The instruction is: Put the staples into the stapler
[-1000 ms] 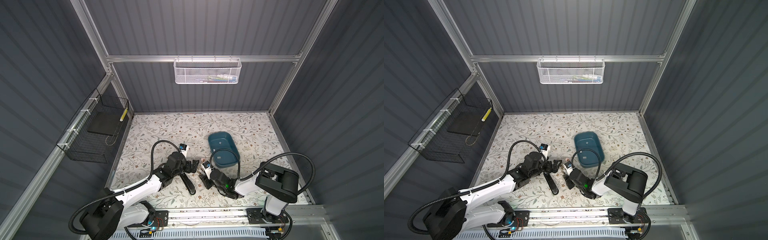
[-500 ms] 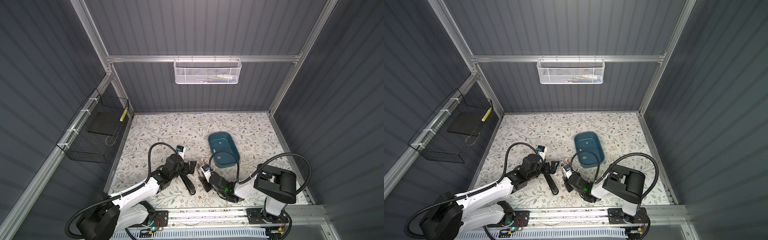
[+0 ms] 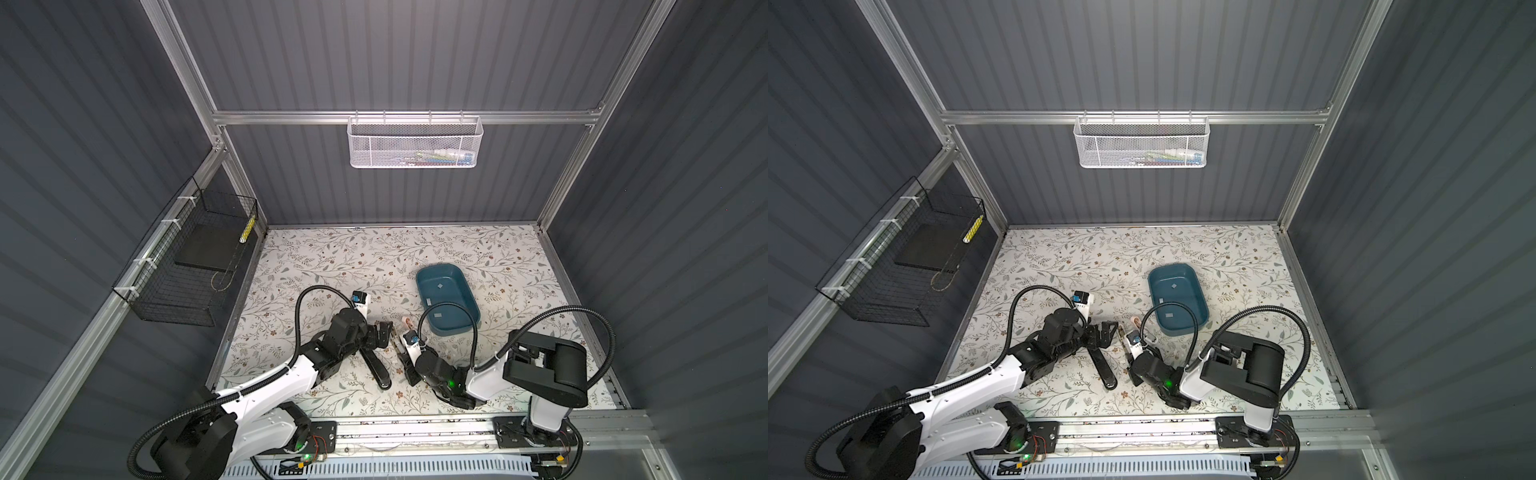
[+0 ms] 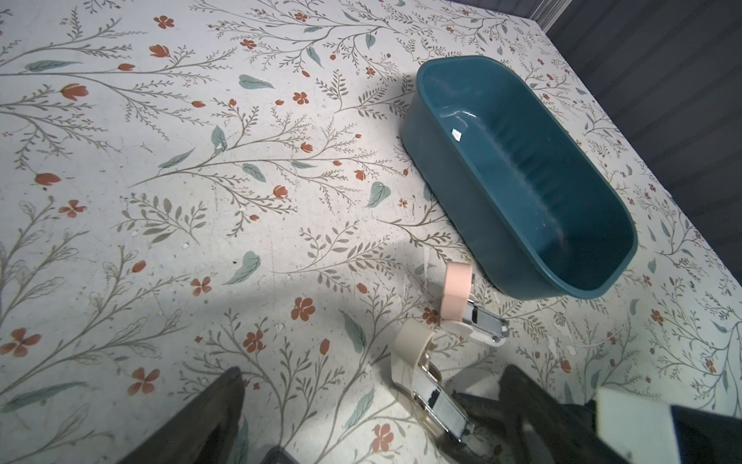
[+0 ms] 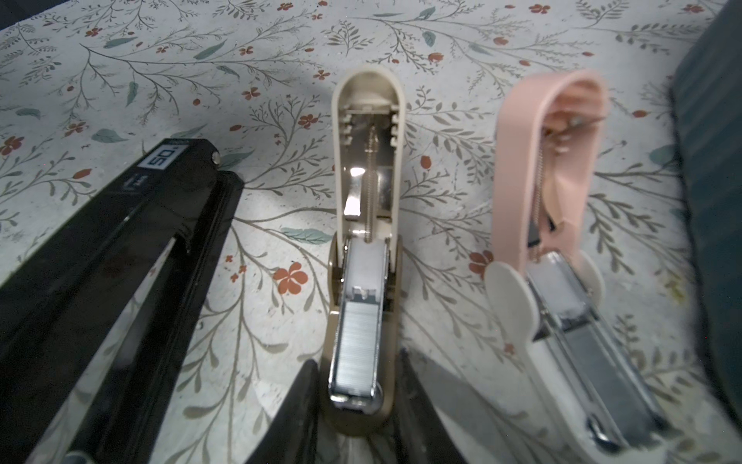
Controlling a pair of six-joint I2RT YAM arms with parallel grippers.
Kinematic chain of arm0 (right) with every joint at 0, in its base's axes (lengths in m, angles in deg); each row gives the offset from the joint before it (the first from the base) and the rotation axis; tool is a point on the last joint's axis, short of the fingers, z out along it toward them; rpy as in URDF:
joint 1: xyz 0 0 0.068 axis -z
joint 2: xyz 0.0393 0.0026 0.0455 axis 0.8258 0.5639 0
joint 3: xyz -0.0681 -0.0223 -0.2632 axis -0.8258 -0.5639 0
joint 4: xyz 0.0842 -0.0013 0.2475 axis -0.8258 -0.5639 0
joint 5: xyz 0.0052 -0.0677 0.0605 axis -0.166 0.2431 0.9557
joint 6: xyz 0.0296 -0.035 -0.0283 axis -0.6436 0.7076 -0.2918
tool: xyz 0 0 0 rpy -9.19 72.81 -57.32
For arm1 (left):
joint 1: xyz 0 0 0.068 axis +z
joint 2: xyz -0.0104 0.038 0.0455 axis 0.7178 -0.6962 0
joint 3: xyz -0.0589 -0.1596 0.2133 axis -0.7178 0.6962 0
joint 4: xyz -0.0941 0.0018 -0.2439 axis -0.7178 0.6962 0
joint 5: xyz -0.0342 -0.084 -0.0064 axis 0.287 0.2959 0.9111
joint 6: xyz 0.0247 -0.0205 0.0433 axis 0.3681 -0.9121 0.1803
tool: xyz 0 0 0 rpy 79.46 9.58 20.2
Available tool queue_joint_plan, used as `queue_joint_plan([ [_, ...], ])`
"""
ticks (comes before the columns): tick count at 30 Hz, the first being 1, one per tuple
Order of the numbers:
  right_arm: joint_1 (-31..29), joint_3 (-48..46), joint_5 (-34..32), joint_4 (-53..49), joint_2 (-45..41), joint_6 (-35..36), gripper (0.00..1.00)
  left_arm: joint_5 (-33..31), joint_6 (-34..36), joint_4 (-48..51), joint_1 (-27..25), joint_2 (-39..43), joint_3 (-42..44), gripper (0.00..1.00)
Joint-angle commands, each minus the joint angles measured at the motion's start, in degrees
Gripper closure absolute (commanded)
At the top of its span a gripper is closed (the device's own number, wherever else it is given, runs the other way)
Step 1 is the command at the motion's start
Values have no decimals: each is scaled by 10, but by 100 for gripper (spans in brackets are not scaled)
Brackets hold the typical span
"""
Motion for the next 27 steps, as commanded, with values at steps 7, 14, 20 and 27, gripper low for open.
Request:
queue_joint_plan([
  [7,-5,-33,22,-52,9,-15,77,97,-5,-97,37,-87,3,14],
  [14,-5,-43,32,-35,11,-22,79,136,-8,-132,37,-156,-6,37],
  [20,-4,-34,32,-41,5,-15,80,155,9,-140,37,-159,-5,40],
  [27,-5,-35,31,-37,6,-20,83,213,11,-186,37,-185,1,50],
])
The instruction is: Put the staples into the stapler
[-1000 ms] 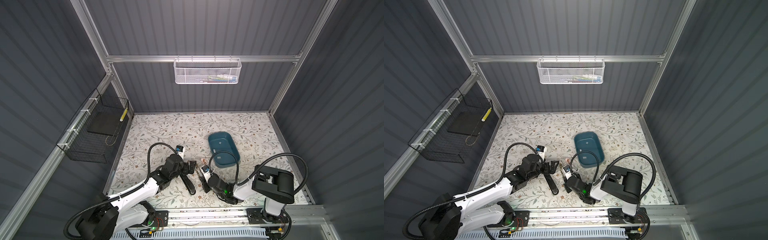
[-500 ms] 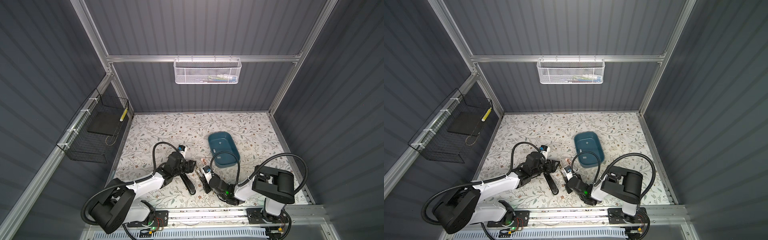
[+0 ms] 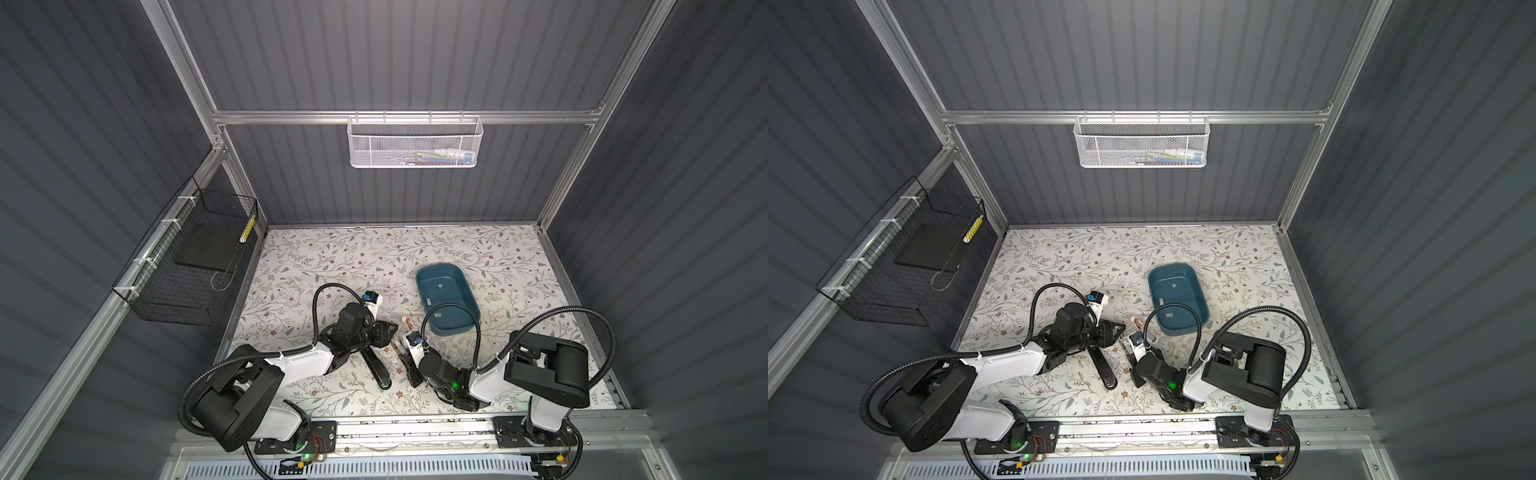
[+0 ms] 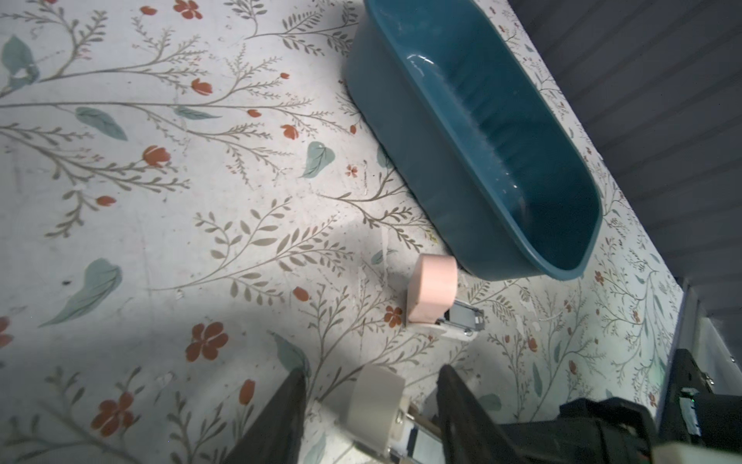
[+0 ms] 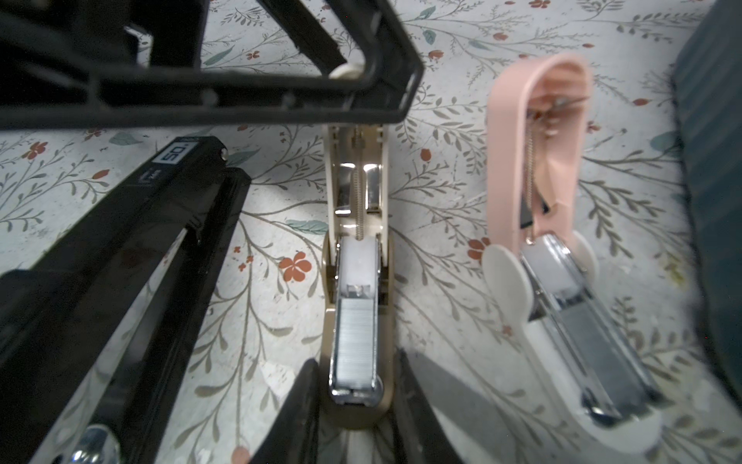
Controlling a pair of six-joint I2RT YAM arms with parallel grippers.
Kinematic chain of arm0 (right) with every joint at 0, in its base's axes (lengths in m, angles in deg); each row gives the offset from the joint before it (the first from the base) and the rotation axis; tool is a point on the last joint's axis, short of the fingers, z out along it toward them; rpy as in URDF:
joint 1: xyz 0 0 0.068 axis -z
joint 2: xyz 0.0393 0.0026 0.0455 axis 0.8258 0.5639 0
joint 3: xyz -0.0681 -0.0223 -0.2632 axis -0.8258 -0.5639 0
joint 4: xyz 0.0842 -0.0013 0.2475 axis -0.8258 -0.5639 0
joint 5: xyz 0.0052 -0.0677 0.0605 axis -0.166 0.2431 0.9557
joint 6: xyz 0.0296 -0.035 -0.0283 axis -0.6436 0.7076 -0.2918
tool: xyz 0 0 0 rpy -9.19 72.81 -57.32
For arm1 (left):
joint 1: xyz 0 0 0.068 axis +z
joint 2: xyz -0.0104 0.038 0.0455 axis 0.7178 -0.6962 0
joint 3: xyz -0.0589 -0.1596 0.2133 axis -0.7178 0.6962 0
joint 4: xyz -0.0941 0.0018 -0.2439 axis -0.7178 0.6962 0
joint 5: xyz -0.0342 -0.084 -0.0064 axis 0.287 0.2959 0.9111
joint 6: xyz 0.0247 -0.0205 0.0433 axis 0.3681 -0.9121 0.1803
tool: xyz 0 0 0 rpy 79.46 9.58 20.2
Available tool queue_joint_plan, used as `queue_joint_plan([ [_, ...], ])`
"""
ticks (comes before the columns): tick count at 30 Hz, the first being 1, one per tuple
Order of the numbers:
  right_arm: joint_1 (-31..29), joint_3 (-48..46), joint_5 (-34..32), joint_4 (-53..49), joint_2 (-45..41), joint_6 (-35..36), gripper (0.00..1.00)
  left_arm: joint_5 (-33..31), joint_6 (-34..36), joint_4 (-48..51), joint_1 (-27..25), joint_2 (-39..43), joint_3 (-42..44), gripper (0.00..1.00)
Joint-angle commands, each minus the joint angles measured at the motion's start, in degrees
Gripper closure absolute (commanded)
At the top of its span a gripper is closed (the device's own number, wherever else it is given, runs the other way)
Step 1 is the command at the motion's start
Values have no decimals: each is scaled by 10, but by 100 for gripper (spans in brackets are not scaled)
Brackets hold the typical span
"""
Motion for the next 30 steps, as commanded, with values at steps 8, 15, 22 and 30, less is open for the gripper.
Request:
queue_joint_plan([
  [8,-4,-16,22,-49,20,-10,84,94,22,-70,0,-25,18,56],
  [15,-4,-16,23,-58,13,-13,85,124,23,-121,-4,-13,50,56],
  [22,-1,-14,32,-36,26,-15,86,118,49,-114,-25,3,67,53],
  [30,1,-20,24,-45,11,-14,86,123,66,-113,-44,16,75,44],
])
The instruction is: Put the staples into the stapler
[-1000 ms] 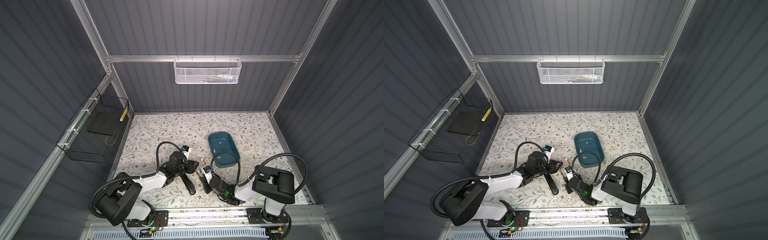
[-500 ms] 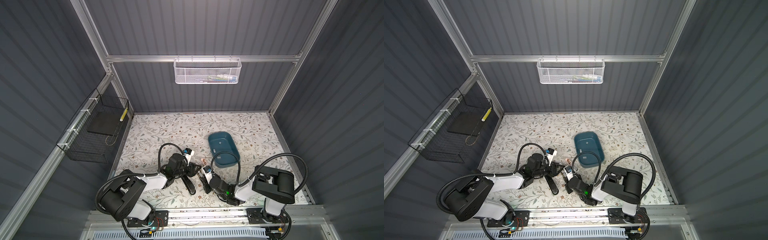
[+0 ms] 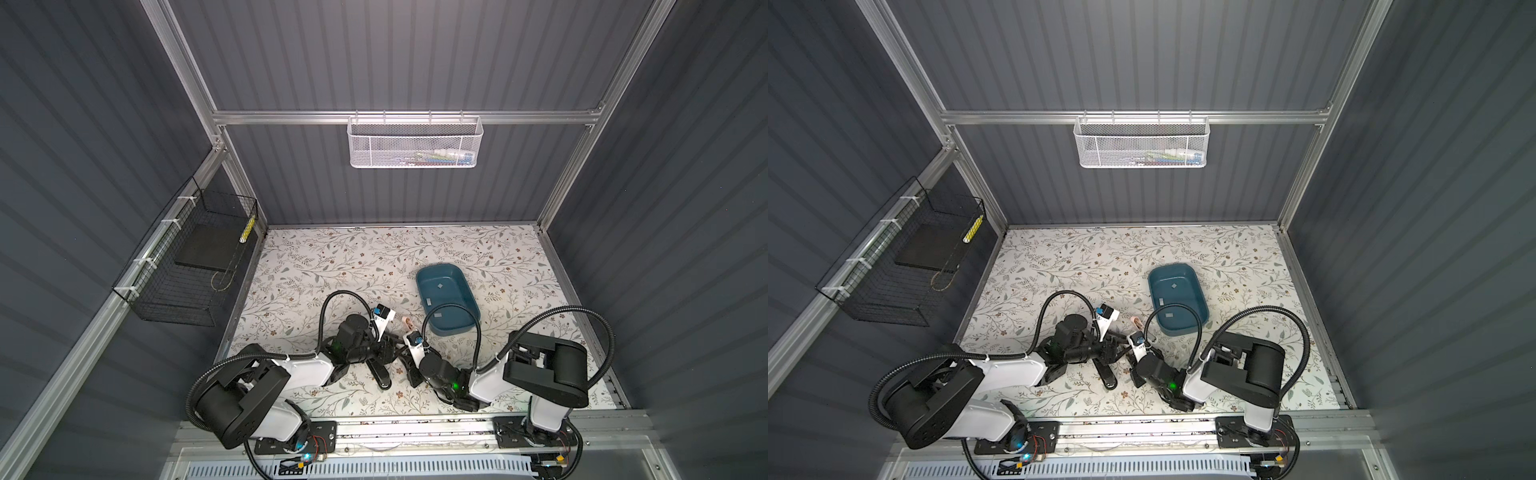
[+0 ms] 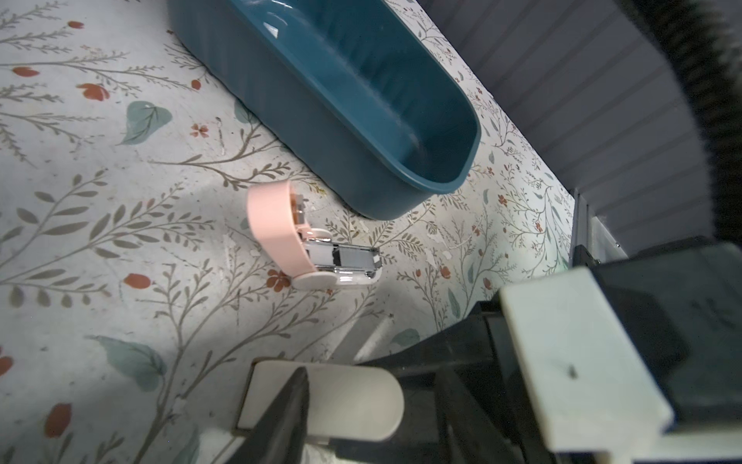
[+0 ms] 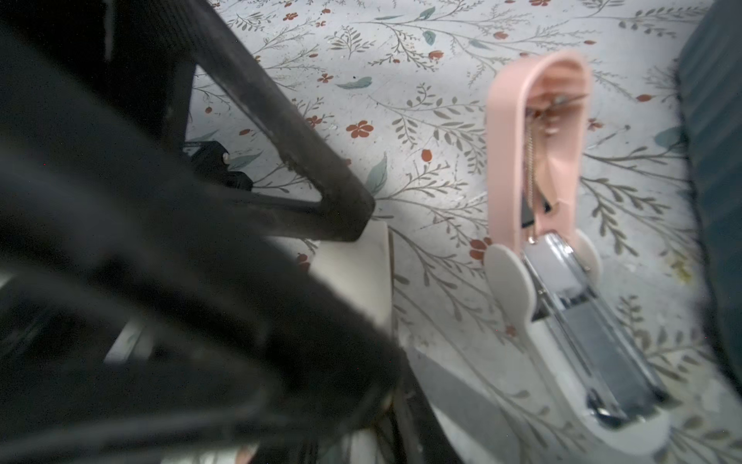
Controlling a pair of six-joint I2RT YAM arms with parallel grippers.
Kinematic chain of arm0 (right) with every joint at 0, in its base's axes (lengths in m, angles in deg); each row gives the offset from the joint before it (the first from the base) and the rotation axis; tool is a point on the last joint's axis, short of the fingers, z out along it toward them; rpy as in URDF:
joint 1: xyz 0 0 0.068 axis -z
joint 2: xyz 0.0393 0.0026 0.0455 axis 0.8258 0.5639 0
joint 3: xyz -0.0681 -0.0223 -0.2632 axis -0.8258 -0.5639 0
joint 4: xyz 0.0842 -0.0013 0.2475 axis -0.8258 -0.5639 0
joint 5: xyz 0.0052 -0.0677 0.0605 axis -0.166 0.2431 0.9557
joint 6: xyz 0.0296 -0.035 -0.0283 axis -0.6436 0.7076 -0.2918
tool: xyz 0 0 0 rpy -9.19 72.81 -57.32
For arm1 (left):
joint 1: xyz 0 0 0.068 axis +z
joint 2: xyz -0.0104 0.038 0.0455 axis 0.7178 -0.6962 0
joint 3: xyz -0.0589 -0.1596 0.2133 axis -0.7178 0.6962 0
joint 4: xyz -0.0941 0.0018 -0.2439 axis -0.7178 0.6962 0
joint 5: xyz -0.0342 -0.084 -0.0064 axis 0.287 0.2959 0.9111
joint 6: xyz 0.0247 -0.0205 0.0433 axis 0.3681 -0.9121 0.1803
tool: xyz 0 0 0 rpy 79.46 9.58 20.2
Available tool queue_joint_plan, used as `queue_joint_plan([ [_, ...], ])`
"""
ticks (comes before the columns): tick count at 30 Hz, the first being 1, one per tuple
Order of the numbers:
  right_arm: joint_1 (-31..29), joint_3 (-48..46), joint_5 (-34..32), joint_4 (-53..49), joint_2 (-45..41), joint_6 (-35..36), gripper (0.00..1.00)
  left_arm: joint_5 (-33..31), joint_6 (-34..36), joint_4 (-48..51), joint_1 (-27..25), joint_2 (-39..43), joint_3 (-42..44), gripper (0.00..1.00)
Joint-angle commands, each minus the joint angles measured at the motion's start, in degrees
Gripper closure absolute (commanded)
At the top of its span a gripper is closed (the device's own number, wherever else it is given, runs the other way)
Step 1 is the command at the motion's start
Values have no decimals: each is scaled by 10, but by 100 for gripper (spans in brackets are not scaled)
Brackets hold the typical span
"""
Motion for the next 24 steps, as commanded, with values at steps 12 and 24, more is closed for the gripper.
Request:
queue_joint_plan([
  [12,1,-19,28,-64,-8,-7,87,-16,32,29,-19,13,2,51],
  [24,2,-17,33,-64,-6,-8,87,-65,42,43,-39,-27,-13,69],
])
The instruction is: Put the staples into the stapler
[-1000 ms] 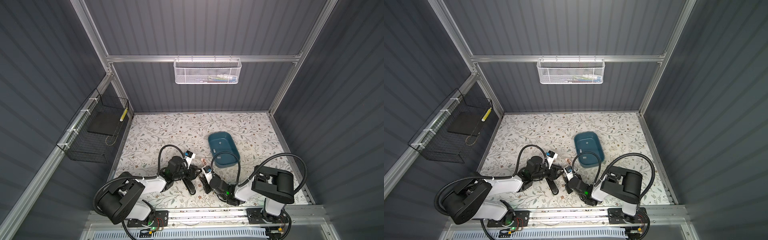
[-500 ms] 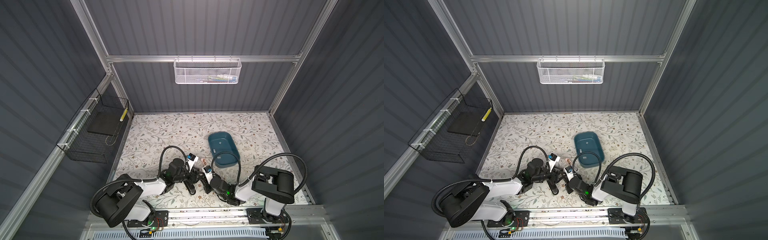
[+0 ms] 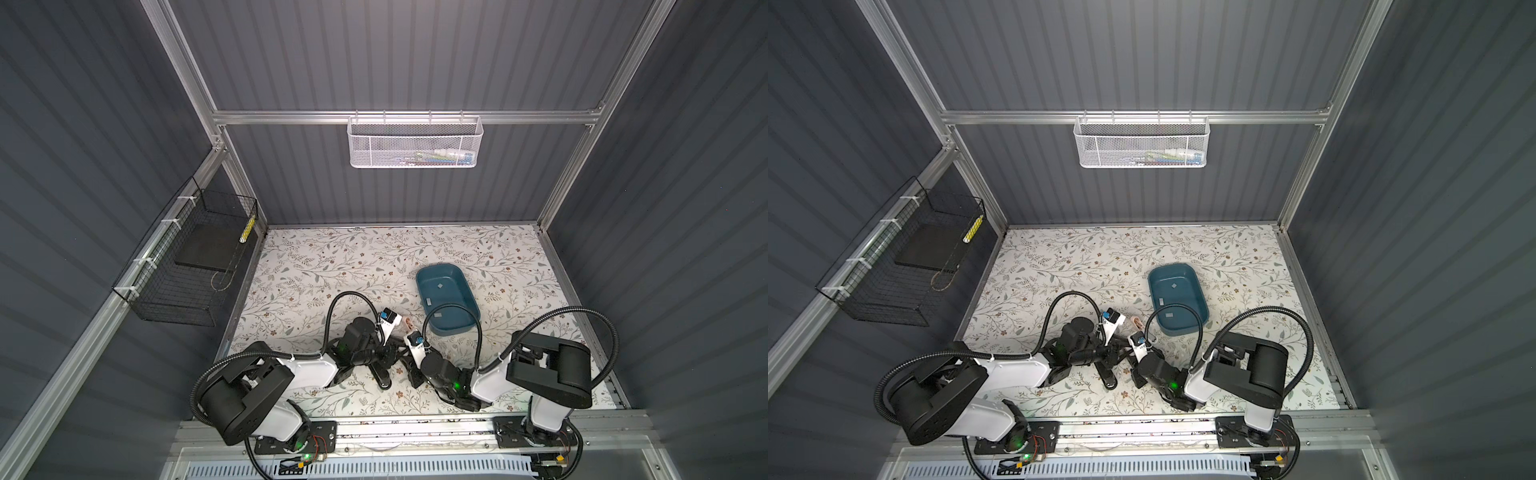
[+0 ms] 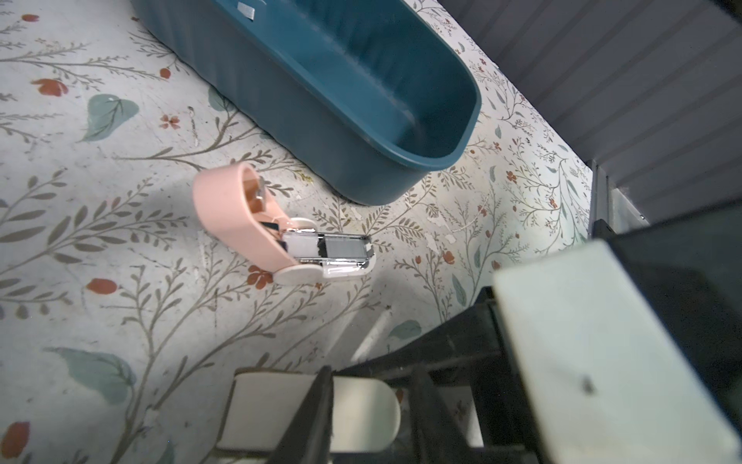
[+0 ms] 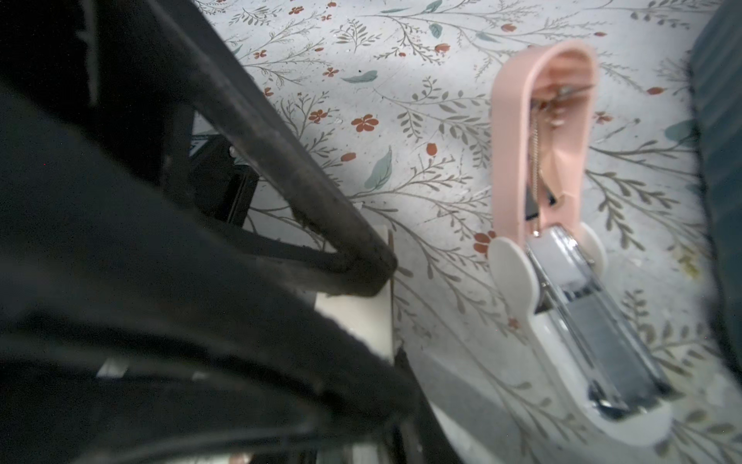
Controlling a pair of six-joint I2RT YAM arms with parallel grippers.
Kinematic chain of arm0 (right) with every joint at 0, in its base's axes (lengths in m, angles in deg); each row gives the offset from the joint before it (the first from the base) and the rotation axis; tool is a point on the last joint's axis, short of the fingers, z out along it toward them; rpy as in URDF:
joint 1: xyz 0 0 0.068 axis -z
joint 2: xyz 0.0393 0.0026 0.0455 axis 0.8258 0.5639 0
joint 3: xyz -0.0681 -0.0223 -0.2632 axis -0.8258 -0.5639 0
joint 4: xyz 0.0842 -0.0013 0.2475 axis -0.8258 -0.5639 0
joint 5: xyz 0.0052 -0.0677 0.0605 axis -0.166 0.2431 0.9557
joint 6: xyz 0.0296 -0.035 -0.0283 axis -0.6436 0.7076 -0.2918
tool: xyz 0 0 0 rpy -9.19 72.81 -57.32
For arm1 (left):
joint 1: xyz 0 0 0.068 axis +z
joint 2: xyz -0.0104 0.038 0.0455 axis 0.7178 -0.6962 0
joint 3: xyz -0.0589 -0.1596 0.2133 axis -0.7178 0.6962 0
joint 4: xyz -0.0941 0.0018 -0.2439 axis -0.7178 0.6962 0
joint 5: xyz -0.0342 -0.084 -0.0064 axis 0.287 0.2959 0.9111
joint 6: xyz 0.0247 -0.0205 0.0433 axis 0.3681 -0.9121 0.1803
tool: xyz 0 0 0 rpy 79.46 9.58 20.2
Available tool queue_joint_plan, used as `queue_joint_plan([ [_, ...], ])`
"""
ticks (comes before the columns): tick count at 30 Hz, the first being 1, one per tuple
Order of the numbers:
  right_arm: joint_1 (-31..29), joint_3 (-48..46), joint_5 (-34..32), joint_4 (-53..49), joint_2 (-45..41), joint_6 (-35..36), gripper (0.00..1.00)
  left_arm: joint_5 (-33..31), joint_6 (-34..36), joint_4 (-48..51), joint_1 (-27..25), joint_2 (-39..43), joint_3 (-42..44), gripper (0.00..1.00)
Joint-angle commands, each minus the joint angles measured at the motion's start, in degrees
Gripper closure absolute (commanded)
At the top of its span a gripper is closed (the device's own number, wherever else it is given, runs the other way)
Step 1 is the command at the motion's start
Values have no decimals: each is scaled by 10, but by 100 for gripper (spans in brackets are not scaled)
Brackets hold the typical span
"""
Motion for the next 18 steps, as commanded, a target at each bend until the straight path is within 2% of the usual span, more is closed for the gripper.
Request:
queue_joint_plan([
  [1,-2,-13,16,-53,5,-7,87,-31,16,36,-5,-12,-3,70],
  [4,-1,-15,20,-47,2,-7,84,-48,15,46,-5,-15,-3,75],
  [6,-1,-17,23,-50,-7,-8,74,-54,12,39,-5,-18,0,77],
  [10,-1,-19,22,-89,-45,-9,73,-58,11,41,-5,-13,0,78],
  [18,-2,-40,35,-109,-123,-6,64,-66,14,44,-5,-14,3,78],
])
